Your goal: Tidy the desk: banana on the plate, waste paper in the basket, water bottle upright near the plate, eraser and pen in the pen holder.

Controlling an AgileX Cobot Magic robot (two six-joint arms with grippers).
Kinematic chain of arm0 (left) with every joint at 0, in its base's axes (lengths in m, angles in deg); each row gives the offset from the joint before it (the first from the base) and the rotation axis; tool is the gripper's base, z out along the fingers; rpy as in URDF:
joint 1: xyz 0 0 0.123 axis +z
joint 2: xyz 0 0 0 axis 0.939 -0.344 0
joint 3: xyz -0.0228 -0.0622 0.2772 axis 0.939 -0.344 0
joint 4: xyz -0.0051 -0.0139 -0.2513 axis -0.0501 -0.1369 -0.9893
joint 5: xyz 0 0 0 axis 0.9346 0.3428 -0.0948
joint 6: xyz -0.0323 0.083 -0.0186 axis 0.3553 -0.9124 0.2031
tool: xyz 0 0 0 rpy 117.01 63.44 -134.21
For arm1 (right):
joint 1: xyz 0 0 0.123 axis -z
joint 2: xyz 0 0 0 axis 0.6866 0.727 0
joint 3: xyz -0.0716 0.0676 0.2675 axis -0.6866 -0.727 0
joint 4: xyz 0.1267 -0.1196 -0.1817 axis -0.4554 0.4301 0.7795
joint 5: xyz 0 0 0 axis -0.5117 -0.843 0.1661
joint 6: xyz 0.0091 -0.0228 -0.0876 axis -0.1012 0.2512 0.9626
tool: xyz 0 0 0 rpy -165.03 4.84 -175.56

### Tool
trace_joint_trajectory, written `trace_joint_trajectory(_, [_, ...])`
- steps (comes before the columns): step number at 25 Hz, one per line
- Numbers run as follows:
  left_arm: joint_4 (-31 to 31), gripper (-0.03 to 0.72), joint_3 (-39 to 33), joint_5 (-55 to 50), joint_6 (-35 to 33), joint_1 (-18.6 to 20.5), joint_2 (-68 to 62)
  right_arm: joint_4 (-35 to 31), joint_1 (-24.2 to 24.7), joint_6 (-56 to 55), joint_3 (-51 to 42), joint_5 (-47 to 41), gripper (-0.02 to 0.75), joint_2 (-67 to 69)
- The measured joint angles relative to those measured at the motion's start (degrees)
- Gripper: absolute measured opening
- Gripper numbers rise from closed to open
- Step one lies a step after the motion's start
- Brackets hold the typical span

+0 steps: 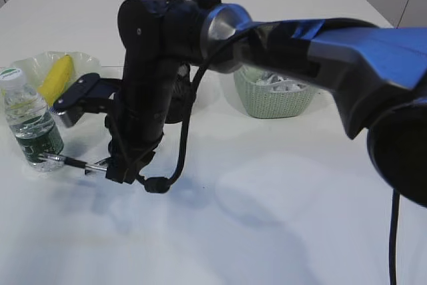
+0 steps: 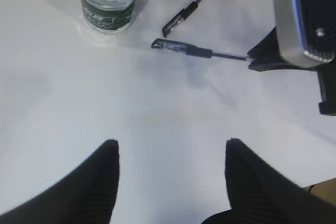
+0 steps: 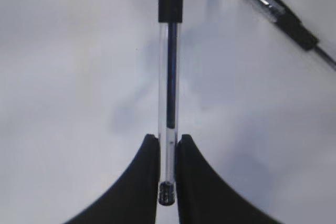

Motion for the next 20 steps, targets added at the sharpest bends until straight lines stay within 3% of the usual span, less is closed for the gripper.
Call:
trace_joint_trajectory(11, [0.20,0.454,0.00,0.00,0.00,0.00,0.00,-1.95,6.06,-2.79,-1.20,-0.53,0.040,-10.14])
trace_joint_trajectory(16, [-0.20,0.454,0.00,0.48,-0.51,0.00,0.00,-3.79,9.92,-3.05,-7.16,-0.53,0.040,-18.15])
trace_joint_trajectory(20, [-4.24,0.454,0.00,1.72,-4.36,0.00,0.00,-6.03,12.19,-3.05,-13.70,-0.67,0.040,-24.33])
